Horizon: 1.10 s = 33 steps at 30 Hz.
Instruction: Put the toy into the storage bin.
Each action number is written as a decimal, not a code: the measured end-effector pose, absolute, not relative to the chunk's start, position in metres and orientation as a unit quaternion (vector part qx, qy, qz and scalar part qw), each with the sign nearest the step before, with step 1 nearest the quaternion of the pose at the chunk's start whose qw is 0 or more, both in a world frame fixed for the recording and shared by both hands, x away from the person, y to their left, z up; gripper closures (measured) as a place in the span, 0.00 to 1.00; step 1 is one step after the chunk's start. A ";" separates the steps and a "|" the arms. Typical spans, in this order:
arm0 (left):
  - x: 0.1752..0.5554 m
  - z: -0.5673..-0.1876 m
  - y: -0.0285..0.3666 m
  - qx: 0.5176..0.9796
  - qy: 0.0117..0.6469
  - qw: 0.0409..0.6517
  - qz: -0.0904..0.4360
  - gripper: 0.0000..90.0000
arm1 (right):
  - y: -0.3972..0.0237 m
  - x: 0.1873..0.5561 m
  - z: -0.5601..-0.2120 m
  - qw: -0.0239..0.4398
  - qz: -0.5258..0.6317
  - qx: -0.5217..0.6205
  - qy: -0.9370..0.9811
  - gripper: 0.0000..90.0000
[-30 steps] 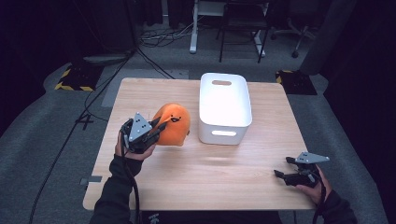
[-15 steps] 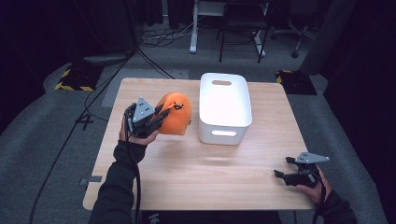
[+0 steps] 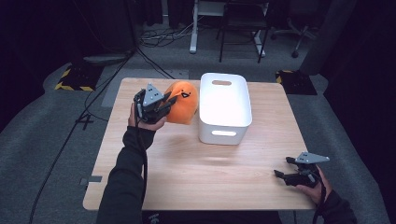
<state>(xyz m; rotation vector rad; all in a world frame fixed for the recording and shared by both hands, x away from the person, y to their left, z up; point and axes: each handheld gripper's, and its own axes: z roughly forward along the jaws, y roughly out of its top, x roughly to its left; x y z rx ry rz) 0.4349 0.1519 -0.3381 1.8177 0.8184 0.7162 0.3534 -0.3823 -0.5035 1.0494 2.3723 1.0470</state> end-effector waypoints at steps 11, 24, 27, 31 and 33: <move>0.452 -0.317 0.151 0.733 0.344 0.500 0.307 0.86 | -0.382 0.353 -0.503 0.171 0.368 0.370 0.835 0.19; 0.452 -0.303 0.139 0.746 0.320 0.494 0.310 0.92 | -0.382 0.353 -0.503 0.171 0.369 0.369 0.836 0.19; 0.452 -0.303 0.138 0.748 0.320 0.495 0.307 0.93 | -0.382 0.353 -0.503 0.171 0.369 0.370 0.836 0.19; 0.452 -0.300 0.135 0.751 0.317 0.489 0.311 0.94 | -0.382 0.353 -0.504 0.172 0.369 0.369 0.836 0.19; 0.452 -0.298 0.133 0.748 0.316 0.492 0.315 0.94 | -0.382 0.353 -0.503 0.172 0.369 0.369 0.836 0.19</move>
